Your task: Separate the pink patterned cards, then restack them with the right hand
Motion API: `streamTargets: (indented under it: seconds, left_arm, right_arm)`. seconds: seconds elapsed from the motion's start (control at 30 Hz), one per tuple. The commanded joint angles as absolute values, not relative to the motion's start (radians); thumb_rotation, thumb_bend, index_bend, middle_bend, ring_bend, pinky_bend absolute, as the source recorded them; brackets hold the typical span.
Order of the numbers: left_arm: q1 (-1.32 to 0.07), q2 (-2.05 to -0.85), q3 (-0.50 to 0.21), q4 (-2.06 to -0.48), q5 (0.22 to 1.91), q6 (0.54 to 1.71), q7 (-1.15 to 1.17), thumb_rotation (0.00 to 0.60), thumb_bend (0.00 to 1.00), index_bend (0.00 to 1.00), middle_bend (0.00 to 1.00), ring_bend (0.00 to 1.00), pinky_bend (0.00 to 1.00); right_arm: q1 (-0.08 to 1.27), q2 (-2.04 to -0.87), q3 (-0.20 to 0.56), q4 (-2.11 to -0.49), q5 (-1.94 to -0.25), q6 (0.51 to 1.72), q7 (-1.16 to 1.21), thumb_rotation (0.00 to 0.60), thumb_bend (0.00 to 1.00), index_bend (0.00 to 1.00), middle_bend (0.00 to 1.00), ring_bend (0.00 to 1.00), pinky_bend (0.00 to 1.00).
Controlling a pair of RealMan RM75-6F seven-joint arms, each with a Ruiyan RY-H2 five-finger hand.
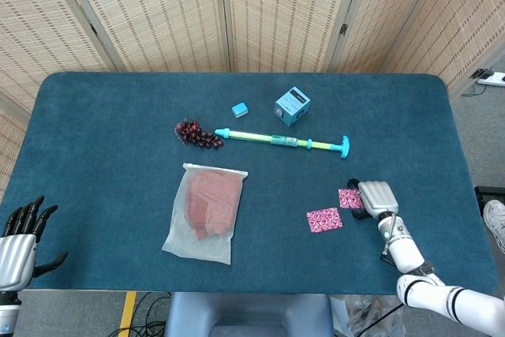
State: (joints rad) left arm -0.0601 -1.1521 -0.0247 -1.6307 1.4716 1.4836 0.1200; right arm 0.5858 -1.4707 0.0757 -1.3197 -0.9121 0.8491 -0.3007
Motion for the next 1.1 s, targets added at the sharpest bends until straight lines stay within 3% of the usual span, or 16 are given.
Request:
streamTargets:
  seconds: [0.03, 1.1]
  left_arm:
    - [-0.06, -1.152, -0.024, -1.631, 1.472, 1.483, 0.12, 0.6, 0.23, 0.16, 0.03, 0.02, 0.09]
    - [-0.058, -1.154, -0.024, -1.624, 1.472, 1.484, 0.117, 0.6, 0.23, 0.18, 0.03, 0.02, 0.09]
  right_arm:
    - [0.582, -1.476, 0.076, -1.314, -0.916, 0.853, -0.301, 0.6, 0.3, 0.28, 0.93, 1.0, 1.0]
    - [0.574, -1.489, 0.086, -1.299, -0.915, 0.845, -0.311, 0.6, 0.35, 0.39, 0.93, 1.0, 1.0]
